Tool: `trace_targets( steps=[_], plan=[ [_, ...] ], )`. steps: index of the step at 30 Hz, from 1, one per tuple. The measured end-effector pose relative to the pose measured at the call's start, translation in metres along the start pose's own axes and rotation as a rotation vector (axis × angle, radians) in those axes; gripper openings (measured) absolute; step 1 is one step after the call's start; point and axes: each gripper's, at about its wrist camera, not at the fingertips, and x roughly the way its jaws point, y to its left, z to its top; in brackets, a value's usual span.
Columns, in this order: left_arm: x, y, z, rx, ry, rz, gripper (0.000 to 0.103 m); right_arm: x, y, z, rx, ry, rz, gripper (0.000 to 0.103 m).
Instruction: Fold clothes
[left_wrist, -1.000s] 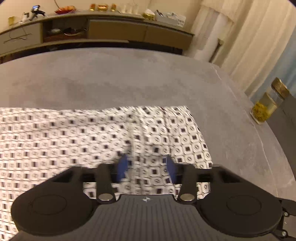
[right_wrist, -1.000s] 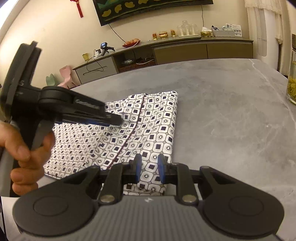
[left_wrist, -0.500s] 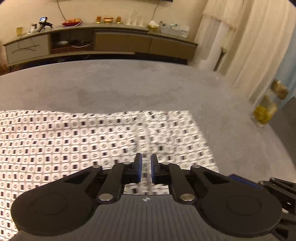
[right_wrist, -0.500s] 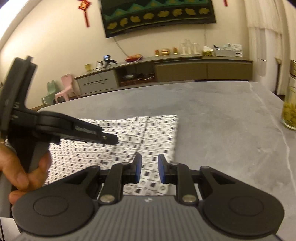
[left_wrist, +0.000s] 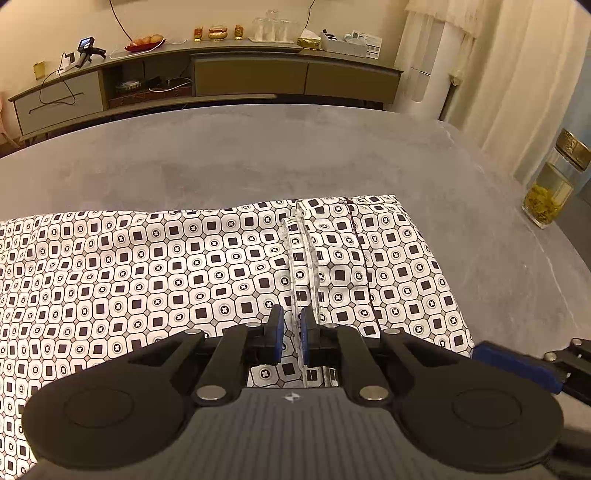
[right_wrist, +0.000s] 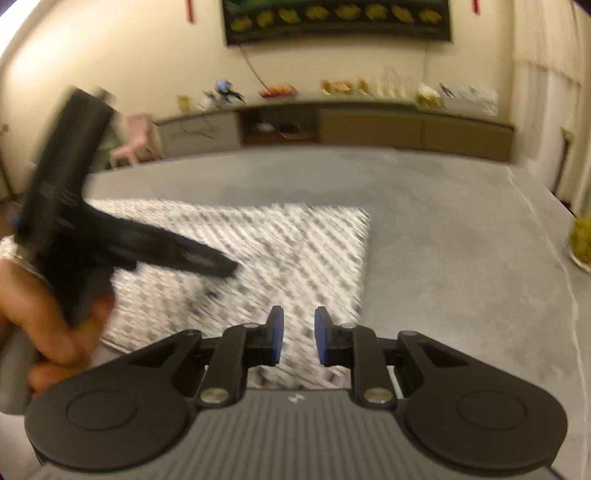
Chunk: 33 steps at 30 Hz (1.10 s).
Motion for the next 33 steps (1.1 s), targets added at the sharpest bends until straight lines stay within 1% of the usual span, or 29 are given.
trace_targets(
  steps=[1,2,3,4,6,7,10,12,13,16,18,20,21,22,23,24,26,27,29,31,33],
  plan=[
    [0.000,-0.001,0.000,0.003,-0.001,0.002,0.010,0.003,0.004,0.000,-0.012,0.005,0.012,0.019],
    [-0.001,-0.001,0.000,0.005,0.000,0.004,0.010,0.009,0.005,-0.002,-0.019,0.032,0.008,0.019],
    [-0.001,-0.001,0.000,0.008,0.001,0.005,0.010,0.016,0.007,-0.003,-0.026,0.063,0.001,0.019],
    [-0.001,-0.001,0.000,0.010,0.002,0.005,0.010,0.023,0.007,-0.007,-0.027,0.116,-0.018,0.018],
    [-0.002,-0.001,0.001,0.016,0.007,0.007,0.010,0.020,0.007,-0.007,-0.035,0.129,-0.027,0.018],
    [-0.006,0.000,0.002,0.018,0.004,0.005,0.010,0.015,0.004,-0.006,-0.021,0.137,-0.017,0.018],
    [-0.024,0.005,0.015,0.007,-0.064,-0.001,0.010,0.001,0.000,-0.005,0.007,0.089,0.009,0.019],
    [-0.028,0.007,0.030,0.002,-0.103,0.012,0.010,-0.004,-0.002,-0.003,0.021,0.055,0.016,0.019],
    [-0.025,0.006,0.037,0.003,-0.103,0.014,0.010,-0.005,-0.003,-0.002,0.025,0.038,0.013,0.020],
    [-0.007,0.001,0.049,0.011,-0.066,0.007,0.010,0.005,0.000,0.004,0.025,0.000,0.002,0.020],
    [0.008,-0.003,0.046,0.013,-0.030,0.005,0.010,0.013,-0.001,0.004,0.024,0.017,0.001,0.020],
    [0.023,-0.006,0.043,0.015,0.006,0.002,0.010,0.017,-0.004,0.000,0.031,0.062,-0.009,0.020],
    [0.027,-0.006,0.040,0.002,0.014,-0.009,0.010,0.018,-0.005,-0.003,0.033,0.091,-0.017,0.020],
    [0.029,-0.004,0.038,-0.016,0.011,-0.025,0.010,0.018,-0.007,-0.004,0.035,0.093,-0.016,0.018],
    [0.030,-0.003,0.036,-0.033,0.006,-0.042,0.013,0.017,-0.009,-0.005,0.039,0.094,-0.011,0.018],
    [0.030,-0.003,0.035,-0.027,0.000,-0.034,0.017,0.015,-0.011,-0.005,0.043,0.095,-0.005,0.018],
    [0.031,-0.006,0.034,0.007,-0.015,0.009,0.017,0.013,-0.015,-0.005,0.060,0.095,0.004,0.019],
    [0.032,-0.008,0.033,0.025,-0.022,0.031,0.024,0.014,-0.015,-0.004,0.064,0.099,0.006,0.019],
    [0.030,-0.009,0.029,0.058,-0.044,0.088,0.026,0.015,-0.014,-0.002,0.058,0.107,0.000,0.018],
    [0.027,-0.008,0.023,0.076,-0.066,0.103,0.026,0.011,-0.013,-0.002,0.056,0.119,-0.005,0.018],
    [0.021,-0.007,0.022,0.077,-0.060,0.075,0.025,0.005,-0.012,-0.002,0.055,0.135,0.001,0.020]
  ],
)
